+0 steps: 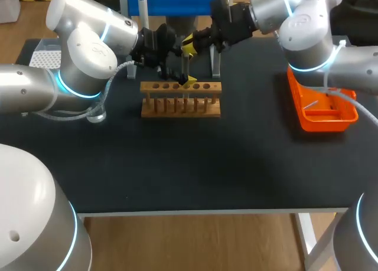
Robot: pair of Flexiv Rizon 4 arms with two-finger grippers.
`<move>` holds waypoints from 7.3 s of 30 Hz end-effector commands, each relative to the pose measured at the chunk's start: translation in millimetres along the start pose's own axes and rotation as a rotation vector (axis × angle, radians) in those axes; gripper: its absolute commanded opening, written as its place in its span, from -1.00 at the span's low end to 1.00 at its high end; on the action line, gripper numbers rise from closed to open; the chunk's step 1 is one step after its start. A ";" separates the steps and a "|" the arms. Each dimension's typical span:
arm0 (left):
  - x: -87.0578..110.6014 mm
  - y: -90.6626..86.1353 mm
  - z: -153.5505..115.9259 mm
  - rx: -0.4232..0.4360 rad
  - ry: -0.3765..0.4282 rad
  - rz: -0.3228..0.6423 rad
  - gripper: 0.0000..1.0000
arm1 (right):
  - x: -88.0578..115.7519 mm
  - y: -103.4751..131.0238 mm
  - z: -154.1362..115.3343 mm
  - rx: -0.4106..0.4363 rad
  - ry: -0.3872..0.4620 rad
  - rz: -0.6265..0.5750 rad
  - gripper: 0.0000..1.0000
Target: Invert the test tube, pick up the pipette, mount the tip to pipette, aspirate from beaker and dispense into the tube, eject the tip, return the pipette, and cap with the stopper.
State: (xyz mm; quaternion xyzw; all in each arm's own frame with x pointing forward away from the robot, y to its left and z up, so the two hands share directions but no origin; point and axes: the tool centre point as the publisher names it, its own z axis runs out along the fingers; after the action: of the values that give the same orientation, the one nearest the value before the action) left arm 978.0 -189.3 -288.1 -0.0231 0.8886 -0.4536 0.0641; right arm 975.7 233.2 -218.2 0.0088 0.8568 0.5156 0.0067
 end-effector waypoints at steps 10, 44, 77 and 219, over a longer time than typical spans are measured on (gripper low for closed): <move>-0.4 1.1 0.1 0.004 0.001 0.001 1.00 | 0.0 0.3 -0.9 -0.027 -0.009 -0.001 -1.00; -0.4 1.1 0.1 0.004 0.001 0.001 1.00 | 2.9 -18.0 3.0 -0.008 0.005 0.015 -1.00; -0.4 1.1 0.1 0.004 0.001 0.001 1.00 | 10.7 -40.5 7.7 0.078 0.031 -0.010 -1.00; -0.4 1.1 0.1 0.004 0.001 0.001 1.00 | 11.1 -49.7 -132.1 -0.292 -0.098 -0.150 1.00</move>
State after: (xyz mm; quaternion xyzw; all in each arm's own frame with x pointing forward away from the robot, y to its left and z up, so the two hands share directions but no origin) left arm 978.0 -189.3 -288.1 -0.0230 0.8886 -0.4536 0.0642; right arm 975.5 118.0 -201.6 -0.0418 0.7654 0.6376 0.0768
